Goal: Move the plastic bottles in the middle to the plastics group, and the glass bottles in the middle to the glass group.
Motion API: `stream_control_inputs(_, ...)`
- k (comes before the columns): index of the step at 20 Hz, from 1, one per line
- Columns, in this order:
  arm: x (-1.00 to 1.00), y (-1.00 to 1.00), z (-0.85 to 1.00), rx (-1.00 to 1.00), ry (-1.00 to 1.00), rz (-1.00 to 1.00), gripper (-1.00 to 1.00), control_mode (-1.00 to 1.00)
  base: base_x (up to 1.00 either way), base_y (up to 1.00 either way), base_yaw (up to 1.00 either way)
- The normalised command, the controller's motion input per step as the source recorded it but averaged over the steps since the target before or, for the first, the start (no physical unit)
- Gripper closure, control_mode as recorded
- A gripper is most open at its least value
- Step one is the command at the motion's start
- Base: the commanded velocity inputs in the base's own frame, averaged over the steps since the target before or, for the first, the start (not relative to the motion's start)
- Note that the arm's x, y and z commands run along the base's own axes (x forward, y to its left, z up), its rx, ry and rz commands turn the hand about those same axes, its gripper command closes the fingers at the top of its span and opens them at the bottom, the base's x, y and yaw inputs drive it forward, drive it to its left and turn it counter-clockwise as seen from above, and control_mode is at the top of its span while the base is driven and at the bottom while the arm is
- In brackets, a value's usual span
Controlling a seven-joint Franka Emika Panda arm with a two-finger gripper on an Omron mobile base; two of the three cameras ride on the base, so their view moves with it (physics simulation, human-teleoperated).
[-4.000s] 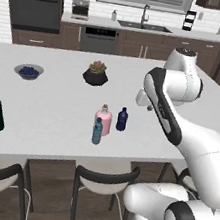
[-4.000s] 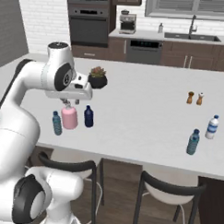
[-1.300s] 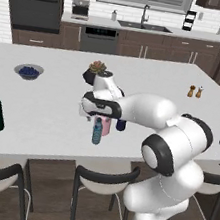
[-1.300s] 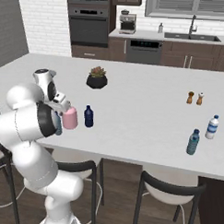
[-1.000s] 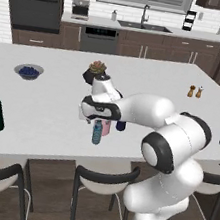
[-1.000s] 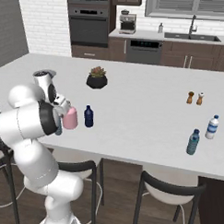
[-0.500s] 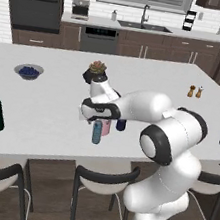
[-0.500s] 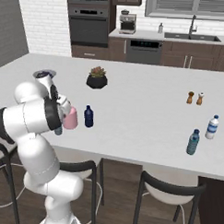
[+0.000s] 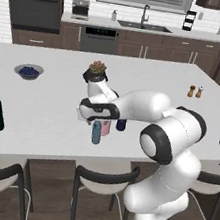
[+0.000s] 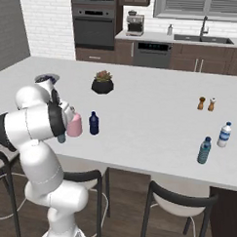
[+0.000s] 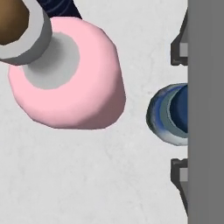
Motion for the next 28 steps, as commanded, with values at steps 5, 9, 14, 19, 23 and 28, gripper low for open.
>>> stream_control_inputs(5,-0.37,-0.22,-0.38,-0.01,-0.01,-0.02,1.00,-1.00,0.00,0.00,0.00)
stream_control_inputs(9,-0.43,-0.34,-0.04,-0.02,-0.05,0.00,1.00,-1.00,0.00,0.00,0.00)
stream_control_inputs(14,-0.60,-0.36,0.34,0.00,0.00,0.00,1.00,-1.00,0.00,0.00,0.00)
stream_control_inputs(19,-0.54,-0.67,0.35,0.00,0.00,0.00,1.00,-1.00,0.00,0.00,0.00)
stream_control_inputs(23,-0.39,-0.86,0.17,0.00,0.00,0.00,1.00,-1.00,0.00,0.00,0.00)
stream_control_inputs(28,-0.25,-0.95,0.16,0.00,-0.01,0.00,1.00,-1.00,0.00,0.00,0.00)
